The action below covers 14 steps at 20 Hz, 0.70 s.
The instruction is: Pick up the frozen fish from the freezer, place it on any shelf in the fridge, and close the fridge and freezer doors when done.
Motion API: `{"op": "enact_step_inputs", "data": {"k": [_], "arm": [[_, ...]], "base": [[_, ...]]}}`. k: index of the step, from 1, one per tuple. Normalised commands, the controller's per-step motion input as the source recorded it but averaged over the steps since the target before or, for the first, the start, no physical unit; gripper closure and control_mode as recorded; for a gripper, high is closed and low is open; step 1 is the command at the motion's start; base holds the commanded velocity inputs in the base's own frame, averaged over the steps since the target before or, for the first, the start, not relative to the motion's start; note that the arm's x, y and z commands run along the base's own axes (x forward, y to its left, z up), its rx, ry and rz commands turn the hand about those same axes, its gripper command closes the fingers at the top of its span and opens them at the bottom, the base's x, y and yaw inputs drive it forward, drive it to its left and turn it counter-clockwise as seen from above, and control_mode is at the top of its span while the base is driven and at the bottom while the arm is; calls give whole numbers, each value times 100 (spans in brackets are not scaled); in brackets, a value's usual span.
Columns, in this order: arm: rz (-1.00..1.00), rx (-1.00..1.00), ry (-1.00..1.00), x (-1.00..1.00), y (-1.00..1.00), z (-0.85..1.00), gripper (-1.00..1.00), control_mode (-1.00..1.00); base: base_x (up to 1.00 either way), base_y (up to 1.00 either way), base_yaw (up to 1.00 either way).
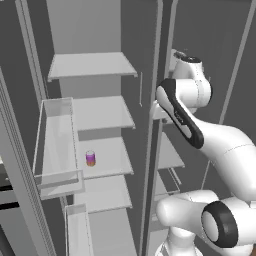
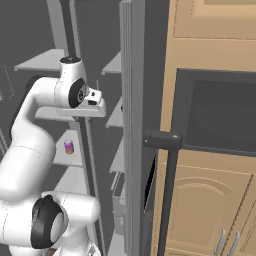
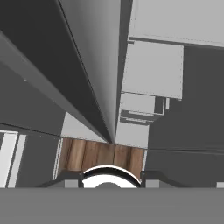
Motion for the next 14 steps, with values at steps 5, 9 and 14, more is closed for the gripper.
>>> {"op": "enact_step_inputs", "data": {"k": [5,9,14], "arm": [[1,-3,-2,-38,1,-4,-100,-100],[1,-6,-6,-56,1,-11,-100,-100],[3,-10,-7,-40,9,-7,-100,-100]], "base": [[0,0,0],[0,0,0],[0,0,0]]}}
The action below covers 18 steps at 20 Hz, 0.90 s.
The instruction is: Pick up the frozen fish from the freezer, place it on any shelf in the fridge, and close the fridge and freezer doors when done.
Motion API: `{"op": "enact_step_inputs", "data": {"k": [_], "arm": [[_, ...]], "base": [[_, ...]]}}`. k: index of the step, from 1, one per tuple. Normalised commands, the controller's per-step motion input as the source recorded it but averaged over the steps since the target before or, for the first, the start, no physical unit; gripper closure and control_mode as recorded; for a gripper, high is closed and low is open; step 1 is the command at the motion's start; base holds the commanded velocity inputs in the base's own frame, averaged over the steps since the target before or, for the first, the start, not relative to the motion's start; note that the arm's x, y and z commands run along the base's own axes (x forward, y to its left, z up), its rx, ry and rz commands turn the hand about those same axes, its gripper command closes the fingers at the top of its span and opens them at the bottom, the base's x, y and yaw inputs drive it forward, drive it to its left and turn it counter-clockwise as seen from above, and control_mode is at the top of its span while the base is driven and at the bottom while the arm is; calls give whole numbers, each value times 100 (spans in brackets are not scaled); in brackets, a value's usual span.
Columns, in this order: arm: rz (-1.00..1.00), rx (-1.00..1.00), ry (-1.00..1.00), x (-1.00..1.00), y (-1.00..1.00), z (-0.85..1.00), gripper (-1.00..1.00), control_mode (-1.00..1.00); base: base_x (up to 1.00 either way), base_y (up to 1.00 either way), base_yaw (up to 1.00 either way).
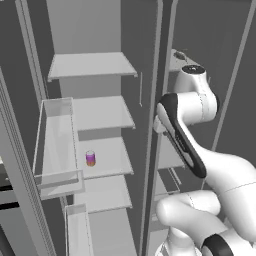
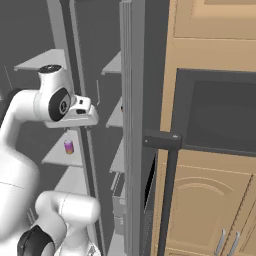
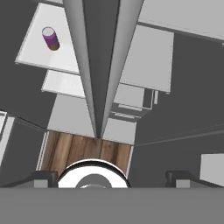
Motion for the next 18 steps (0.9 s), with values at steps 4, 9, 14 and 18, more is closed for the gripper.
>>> {"op": "enact_step_inputs", "data": {"k": [4,9,14,18], "arm": [[2,-3,-1,-18,2,-2,-100,-100],[0,0,0,0,0,0,-100,-100],[0,0,0,0,0,0,-100,100],[0,0,0,0,0,0,-100,100]], "base": [[0,0,0],[0,0,0],[0,-13,0],[16,-29,0]]}}
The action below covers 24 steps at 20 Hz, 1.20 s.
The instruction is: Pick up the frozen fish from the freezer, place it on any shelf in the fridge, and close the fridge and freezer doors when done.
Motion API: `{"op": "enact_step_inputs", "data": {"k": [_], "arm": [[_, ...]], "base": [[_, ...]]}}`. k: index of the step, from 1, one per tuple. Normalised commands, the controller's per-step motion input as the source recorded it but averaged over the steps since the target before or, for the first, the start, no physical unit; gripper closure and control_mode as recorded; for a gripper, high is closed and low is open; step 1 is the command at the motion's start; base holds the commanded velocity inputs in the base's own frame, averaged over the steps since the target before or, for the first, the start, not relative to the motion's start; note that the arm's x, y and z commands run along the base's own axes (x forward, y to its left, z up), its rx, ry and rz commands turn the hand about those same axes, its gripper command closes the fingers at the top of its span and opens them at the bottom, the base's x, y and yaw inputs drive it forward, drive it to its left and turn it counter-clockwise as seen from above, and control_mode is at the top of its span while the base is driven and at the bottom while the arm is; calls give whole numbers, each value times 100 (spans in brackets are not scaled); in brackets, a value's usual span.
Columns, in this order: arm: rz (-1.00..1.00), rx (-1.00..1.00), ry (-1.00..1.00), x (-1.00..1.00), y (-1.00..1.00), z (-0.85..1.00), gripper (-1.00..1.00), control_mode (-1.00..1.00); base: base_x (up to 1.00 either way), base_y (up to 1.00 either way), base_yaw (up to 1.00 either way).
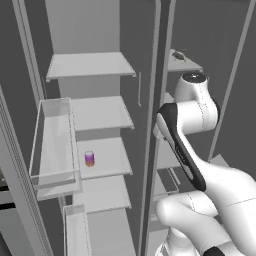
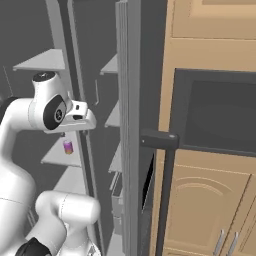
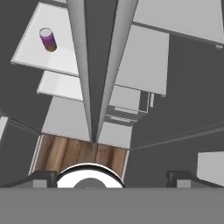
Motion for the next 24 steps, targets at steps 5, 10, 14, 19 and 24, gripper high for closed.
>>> {"op": "enact_step_inputs", "data": {"k": [5,10,14,19,24], "arm": [[0,0,0,0,0,0,-100,100],[0,0,0,0,0,0,-100,100],[0,0,0,0,0,0,-100,100],[0,0,0,0,0,0,-100,100],[0,0,0,0,0,0,-100,100]], "base": [[36,-33,0],[44,-24,-1],[36,-16,0],[18,-41,-1],[21,-40,0]]}}
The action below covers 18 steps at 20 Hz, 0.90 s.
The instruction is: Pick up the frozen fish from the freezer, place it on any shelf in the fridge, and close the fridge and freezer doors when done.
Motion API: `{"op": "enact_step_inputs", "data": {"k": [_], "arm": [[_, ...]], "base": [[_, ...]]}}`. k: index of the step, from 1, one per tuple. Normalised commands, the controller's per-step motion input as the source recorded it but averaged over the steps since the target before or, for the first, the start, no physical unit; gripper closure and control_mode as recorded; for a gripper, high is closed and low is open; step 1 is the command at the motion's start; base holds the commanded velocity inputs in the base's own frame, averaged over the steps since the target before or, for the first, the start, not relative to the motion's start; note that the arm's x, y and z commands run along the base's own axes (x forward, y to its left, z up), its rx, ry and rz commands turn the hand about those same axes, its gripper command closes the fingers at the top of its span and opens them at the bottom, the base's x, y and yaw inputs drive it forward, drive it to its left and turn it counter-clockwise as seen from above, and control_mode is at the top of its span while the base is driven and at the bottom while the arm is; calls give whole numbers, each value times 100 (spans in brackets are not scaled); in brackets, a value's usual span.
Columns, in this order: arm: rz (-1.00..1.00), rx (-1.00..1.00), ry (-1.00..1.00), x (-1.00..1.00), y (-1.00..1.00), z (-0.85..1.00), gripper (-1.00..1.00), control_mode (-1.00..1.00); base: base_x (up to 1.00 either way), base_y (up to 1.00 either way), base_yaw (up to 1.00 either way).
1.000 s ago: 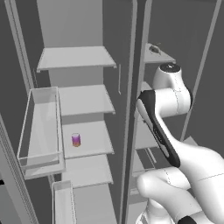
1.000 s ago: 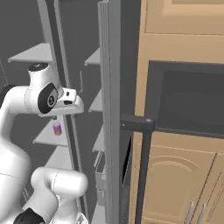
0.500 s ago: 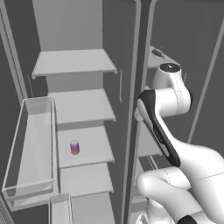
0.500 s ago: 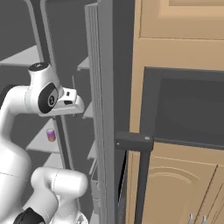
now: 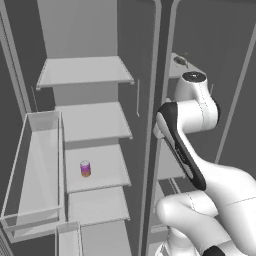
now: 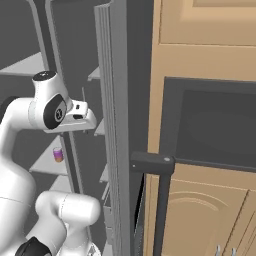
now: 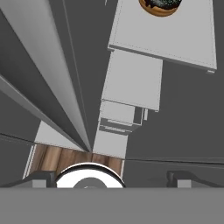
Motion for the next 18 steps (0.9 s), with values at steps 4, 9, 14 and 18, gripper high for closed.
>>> {"op": "enact_step_inputs", "data": {"k": [4,9,14,18], "arm": [[0,0,0,0,0,0,-100,100],[0,0,0,0,0,0,-100,100],[0,0,0,0,0,0,-100,100],[0,0,0,0,0,0,-100,100]], "base": [[44,-44,-3],[62,-38,-3],[55,-59,-6],[88,-48,-6]]}}
